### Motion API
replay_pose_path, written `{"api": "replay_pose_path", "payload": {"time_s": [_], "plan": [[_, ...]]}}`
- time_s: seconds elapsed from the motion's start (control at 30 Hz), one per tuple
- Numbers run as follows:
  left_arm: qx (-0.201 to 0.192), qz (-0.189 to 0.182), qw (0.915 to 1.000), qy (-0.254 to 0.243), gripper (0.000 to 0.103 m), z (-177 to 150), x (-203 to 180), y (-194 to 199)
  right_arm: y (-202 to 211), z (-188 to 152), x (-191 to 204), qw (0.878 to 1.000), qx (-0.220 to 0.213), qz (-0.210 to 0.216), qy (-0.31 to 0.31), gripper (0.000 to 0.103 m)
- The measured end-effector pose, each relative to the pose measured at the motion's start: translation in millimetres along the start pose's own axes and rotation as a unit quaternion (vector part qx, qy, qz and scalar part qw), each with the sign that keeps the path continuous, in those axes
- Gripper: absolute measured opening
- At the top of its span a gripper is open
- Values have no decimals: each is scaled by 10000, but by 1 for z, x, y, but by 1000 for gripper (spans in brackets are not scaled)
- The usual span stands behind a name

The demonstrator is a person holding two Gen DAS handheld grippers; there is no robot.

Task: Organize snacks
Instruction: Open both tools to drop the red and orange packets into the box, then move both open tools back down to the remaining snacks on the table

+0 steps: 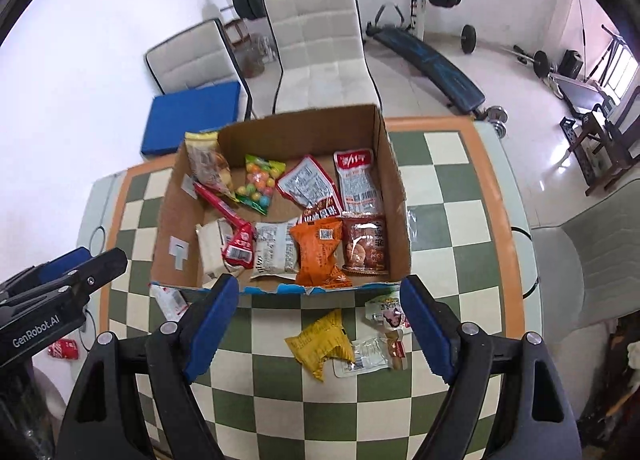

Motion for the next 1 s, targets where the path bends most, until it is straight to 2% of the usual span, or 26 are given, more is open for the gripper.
{"api": "replay_pose_path", "payload": {"time_s": [0.07, 0.23, 0.3, 0.4, 0.47, 0.53, 0.6, 0.67, 0.73, 0.83, 0.9, 1.0], "plan": [[-42, -43, 10000, -12, 65, -3, -2, 6, 12, -2, 3, 9999, -109, 42, -8, 85], [-184, -519, 9982, 231, 65, -11, -4, 20, 36, -5, 11, 9986, -375, 354, -133, 85], [-223, -338, 9989, 250, 65, -15, 3, 16, 41, -9, 11, 9972, -504, 508, -238, 85], [-212, 85, 9995, 233, 65, -27, 17, 3, 30, -25, 3, 9971, -374, 513, -420, 85], [23, 183, 9991, 391, 65, -42, 31, -16, 10, -43, -3, 9975, -53, 481, -516, 85], [444, 274, 9967, 629, 65, -62, 49, -42, -15, -62, -8, 9968, 277, 467, -579, 85], [882, 266, 9911, 957, 65, -84, 70, -68, -51, -88, -15, 9929, 728, 480, -808, 85], [1138, 282, 9849, 1277, 65, -99, 88, -85, -86, -111, -21, 9840, 1131, 647, -1218, 85], [1385, 276, 9743, 1754, 65, -113, 111, -105, -115, -131, -23, 9730, 1445, 785, -1617, 85], [1496, 252, 9614, 2297, 65, -122, 137, -123, -151, -151, -19, 9603, 1711, 921, -2004, 85], [1589, 211, 9527, 2583, 65, -124, 149, -137, -169, -158, -13, 9584, 1794, 873, -2044, 85], [1648, 246, 9444, 2833, 65, -120, 163, -161, -187, -163, -3, 9580, 1862, 770, -2042, 85]]}}
Point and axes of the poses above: each gripper's, at about its wrist camera, not at the fingertips, and y roughly against the way its jaws point, x to its left, z to its top, the point moved 9 cm from there along -y, roughly the way its jaws point, and after that the axes turned 5 degrees about y, right-handed, at the moved point
